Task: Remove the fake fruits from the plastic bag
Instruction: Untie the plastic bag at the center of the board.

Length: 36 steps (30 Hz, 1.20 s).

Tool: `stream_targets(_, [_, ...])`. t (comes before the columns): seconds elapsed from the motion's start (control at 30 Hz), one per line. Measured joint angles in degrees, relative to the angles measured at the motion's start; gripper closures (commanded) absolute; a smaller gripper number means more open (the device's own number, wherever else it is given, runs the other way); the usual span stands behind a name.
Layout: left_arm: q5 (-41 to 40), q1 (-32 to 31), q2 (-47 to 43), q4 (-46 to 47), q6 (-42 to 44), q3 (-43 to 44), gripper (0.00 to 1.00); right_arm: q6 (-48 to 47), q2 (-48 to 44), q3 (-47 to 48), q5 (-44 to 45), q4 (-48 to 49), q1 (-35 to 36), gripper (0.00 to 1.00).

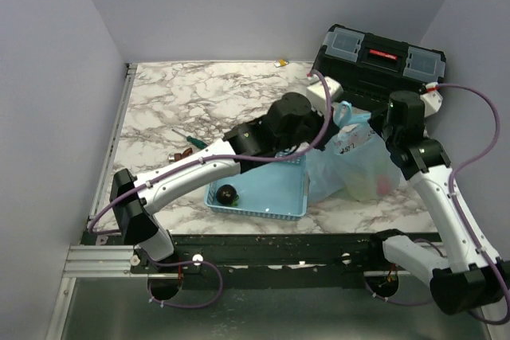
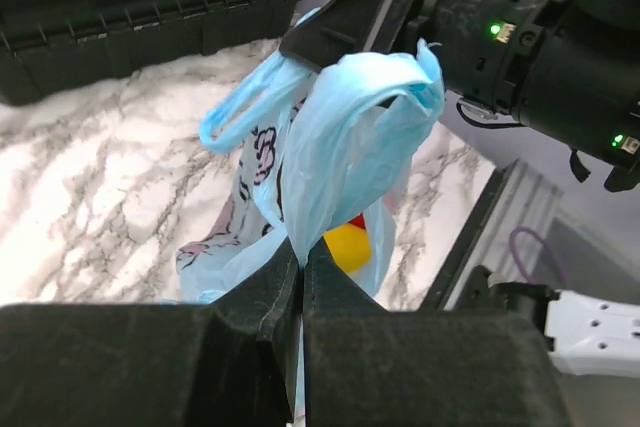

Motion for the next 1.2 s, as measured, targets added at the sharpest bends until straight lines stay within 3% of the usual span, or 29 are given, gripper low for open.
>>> stream_targets(0.13, [8.8, 6.8, 0.0, -0.2, -8.9, -0.5, 1.0, -0.3, 7.8, 5.9, -1.9, 2.5, -0.4, 0.95])
stream_targets(0.4, [19.1, 9.1, -0.1, 3.6, -17.8, -0.9, 1.0, -1.6, 16.1, 18.9, -10.3, 6.8, -7.0, 0.94])
stream_targets(0.53, [21.8, 9.1, -1.0, 7.7, -21.1, -5.2, 1.0, -3.1, 13.7, 15.8, -9.4, 8.0, -8.2, 0.89])
stream_targets(0.73, [26.8, 9.2, -0.1, 13.7, -27.0, -13.6, 1.0, -5.7, 7.4, 1.9, -5.8, 6.6, -8.2, 0.82])
stream_targets(1.07, [30.8, 9.2, 1.4, 20.7, -31.8, -20.3, 1.0, -12.9, 0.1, -0.8, -5.6, -0.1, -8.2, 0.29])
stream_targets(1.2, [29.7, 9.2, 0.3, 20.5, -30.6, -21.0, 1.0, -14.8, -3.7, 2.9, -10.7, -4.1, -8.2, 0.23])
